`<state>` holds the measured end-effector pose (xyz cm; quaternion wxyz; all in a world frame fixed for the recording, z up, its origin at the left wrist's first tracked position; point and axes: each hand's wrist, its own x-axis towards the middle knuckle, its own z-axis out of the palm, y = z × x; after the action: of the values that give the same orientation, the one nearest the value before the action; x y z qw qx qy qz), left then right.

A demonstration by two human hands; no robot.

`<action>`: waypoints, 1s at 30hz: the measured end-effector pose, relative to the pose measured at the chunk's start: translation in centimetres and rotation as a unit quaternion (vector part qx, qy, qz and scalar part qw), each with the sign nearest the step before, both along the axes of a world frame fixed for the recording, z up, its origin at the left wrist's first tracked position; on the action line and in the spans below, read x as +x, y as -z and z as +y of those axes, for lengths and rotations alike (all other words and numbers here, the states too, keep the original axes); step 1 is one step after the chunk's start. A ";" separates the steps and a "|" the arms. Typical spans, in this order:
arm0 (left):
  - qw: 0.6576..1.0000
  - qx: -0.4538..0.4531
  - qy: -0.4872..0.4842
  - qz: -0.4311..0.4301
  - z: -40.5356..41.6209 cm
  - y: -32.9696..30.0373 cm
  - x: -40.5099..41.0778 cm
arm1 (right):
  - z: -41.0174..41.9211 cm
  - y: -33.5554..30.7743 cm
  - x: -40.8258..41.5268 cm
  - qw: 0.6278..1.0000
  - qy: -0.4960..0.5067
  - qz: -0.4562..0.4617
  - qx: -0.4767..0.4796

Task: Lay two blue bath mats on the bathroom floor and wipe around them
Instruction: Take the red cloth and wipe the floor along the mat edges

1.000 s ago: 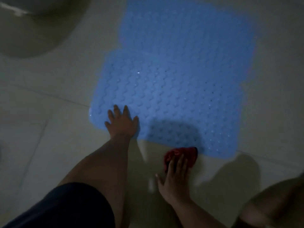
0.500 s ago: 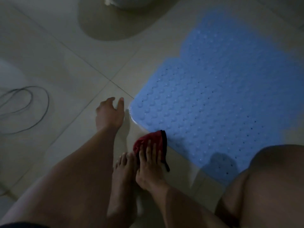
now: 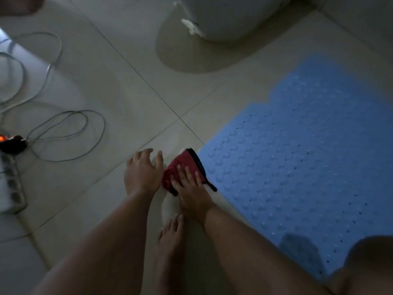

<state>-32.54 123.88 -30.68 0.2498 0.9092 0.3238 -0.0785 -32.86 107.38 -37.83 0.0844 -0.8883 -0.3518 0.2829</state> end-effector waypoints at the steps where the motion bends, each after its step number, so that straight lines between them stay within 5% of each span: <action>1: 1.000 0.002 -0.001 -0.001 0.2 -0.1 -0.3 | 1.1 -0.2 1.9 1.000 -0.010 0.010 0.002; 5: 1.000 0.005 -0.010 0.003 1.0 0.1 -1.2 | 4.2 -1.2 7.4 0.996 -0.030 0.064 -0.045; 14: 1.000 -0.014 -0.006 0.013 0.7 1.0 -1.2 | 2.4 -0.7 6.2 0.997 -0.057 0.020 -0.051; 22: 1.000 -0.011 0.019 0.010 -0.4 1.8 -0.4 | 5.7 -2.6 13.3 0.994 0.021 0.060 -0.085; 30: 1.000 -0.019 -0.002 0.011 -0.9 1.8 1.0 | 3.3 -1.2 8.5 0.998 0.002 0.022 -0.057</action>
<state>-31.59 122.95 -32.48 0.2633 0.9028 0.3268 -0.0936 -24.37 110.66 -36.58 0.0421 -0.8859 -0.3314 0.3219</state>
